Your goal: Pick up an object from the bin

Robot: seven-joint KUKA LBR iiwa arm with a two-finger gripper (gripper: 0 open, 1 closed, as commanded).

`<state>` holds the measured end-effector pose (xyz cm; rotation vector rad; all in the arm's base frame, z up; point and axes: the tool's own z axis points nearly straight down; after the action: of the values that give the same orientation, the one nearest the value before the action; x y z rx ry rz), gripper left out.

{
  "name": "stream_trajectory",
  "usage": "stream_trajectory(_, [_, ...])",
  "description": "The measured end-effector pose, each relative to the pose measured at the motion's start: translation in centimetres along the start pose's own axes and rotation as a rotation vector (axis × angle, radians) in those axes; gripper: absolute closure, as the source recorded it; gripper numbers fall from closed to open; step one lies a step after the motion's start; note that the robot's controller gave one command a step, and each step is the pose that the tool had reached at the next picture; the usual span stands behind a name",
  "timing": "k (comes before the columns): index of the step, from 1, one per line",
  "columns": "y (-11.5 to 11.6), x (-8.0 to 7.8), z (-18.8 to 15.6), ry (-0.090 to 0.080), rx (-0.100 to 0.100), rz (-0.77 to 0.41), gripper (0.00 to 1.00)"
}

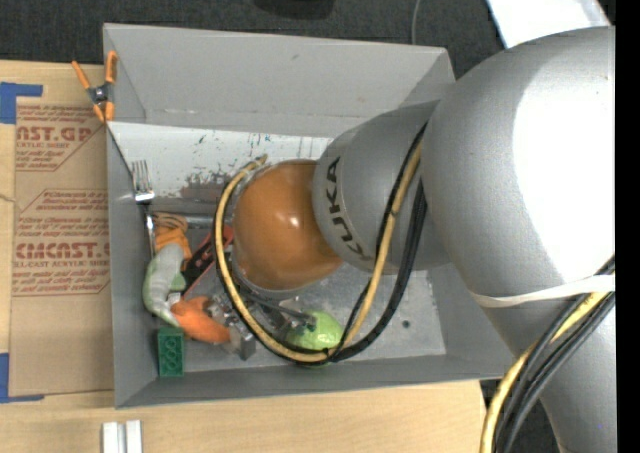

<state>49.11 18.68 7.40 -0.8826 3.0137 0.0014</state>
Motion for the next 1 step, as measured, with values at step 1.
stream_trajectory(1, [0.00, 0.00, 0.00, 0.000, 0.000, 0.000, 1.00])
